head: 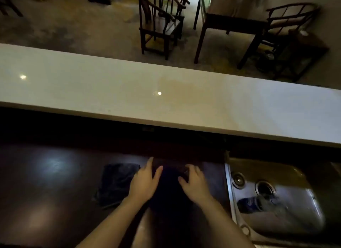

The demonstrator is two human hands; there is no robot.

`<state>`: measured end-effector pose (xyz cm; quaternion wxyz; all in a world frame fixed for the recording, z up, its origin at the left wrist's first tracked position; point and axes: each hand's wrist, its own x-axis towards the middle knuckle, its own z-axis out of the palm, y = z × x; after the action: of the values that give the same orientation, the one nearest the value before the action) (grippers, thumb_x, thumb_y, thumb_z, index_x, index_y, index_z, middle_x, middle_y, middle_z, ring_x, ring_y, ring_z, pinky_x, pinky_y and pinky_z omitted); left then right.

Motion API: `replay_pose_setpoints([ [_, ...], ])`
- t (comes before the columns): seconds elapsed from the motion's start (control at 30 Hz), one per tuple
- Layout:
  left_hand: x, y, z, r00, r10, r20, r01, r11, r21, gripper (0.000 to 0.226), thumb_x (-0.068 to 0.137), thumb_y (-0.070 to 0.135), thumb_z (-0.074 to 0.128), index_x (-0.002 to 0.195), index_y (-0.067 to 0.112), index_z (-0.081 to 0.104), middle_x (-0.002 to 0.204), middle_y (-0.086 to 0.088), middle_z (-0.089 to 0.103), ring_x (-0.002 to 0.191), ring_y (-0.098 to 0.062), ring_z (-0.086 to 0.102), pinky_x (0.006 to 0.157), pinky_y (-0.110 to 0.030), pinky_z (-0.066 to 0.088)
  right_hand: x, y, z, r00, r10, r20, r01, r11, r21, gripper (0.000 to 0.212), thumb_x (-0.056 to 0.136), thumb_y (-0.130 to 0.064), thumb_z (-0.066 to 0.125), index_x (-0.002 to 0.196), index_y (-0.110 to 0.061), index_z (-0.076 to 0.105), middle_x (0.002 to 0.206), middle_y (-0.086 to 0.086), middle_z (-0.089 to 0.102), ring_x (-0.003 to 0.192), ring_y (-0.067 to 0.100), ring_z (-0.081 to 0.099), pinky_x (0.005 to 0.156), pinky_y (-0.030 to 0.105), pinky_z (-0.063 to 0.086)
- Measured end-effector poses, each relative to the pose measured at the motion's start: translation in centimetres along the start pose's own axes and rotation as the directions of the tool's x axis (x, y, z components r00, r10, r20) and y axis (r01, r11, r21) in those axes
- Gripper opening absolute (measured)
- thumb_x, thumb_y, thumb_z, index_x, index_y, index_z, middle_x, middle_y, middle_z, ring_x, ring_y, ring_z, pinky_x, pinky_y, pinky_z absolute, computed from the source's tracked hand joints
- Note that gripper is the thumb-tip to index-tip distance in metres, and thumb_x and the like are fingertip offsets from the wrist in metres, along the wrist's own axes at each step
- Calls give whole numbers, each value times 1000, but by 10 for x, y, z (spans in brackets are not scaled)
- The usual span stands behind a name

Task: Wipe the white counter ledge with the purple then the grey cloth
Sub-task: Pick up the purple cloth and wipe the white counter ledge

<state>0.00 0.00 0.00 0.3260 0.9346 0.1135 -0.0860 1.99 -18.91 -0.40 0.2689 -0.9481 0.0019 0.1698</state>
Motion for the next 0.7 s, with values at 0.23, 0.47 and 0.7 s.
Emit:
replay_pose_setpoints([
  [0.23, 0, -1, 27, 962, -211, 174, 200, 977, 75, 71, 91, 52, 58, 143, 8, 38, 139, -17, 51, 123, -33, 54, 96, -42, 50, 6, 13, 23, 970, 194, 148, -192, 981, -28, 75, 90, -49, 66, 148, -15, 33, 150, 11, 36, 135, 34, 42, 108, 46, 44],
  [0.47, 9, -2, 37, 920, -316, 233, 315, 948, 39, 70, 79, 40, 78, 127, 2, 44, 125, -17, 59, 112, -32, 61, 86, -38, 53, 14, 14, 31, 940, 259, 221, -288, 951, 111, 63, 82, -43, 78, 130, -12, 54, 128, 11, 64, 114, 28, 64, 94, 40, 56],
  [0.7, 11, -14, 38, 907, -319, 275, 338, 941, -24, 30, 84, 36, 75, 97, 14, 60, 94, -2, 65, 81, -18, 61, 67, -29, 51, 10, 5, 16, 931, 229, 283, -351, 775, 526, 17, 79, -10, 76, 90, -14, 64, 90, 14, 77, 79, 28, 75, 74, 45, 62],
])
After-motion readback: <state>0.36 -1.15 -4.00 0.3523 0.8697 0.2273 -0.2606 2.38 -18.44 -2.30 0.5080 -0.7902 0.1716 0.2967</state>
